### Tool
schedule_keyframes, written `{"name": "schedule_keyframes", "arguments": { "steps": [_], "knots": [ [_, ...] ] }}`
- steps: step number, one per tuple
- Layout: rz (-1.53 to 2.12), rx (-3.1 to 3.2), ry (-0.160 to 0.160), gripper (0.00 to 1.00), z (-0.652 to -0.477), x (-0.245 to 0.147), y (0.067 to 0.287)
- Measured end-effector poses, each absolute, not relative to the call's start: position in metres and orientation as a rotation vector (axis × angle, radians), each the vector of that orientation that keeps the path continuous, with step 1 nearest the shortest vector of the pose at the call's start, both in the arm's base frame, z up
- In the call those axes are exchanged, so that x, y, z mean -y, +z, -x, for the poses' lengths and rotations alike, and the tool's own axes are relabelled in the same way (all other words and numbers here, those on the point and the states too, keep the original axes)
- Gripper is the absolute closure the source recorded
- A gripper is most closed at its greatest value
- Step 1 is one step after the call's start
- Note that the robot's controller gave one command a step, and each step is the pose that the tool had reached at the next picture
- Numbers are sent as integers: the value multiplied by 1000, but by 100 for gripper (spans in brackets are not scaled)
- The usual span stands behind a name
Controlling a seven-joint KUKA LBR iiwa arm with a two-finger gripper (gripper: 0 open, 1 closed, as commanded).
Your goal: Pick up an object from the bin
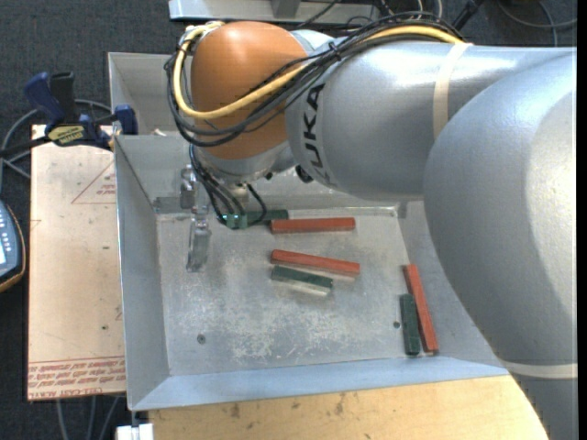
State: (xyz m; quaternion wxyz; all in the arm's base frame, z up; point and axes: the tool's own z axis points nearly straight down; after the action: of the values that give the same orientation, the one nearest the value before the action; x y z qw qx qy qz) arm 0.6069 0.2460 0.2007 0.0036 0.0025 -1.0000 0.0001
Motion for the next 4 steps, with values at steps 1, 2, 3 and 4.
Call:
{"name": "schedule_keyframes", "arguments": {
  "steps": [1,2,3,4],
  "knots": [
    [-618,3077,0,0,-629,-202,71],
    [-531,3107,0,0,-616,-163,156],
    [-282,3137,2,0,-626,-88,190],
    [-182,3127,0,0,-589,-54,79]
  ]
}}
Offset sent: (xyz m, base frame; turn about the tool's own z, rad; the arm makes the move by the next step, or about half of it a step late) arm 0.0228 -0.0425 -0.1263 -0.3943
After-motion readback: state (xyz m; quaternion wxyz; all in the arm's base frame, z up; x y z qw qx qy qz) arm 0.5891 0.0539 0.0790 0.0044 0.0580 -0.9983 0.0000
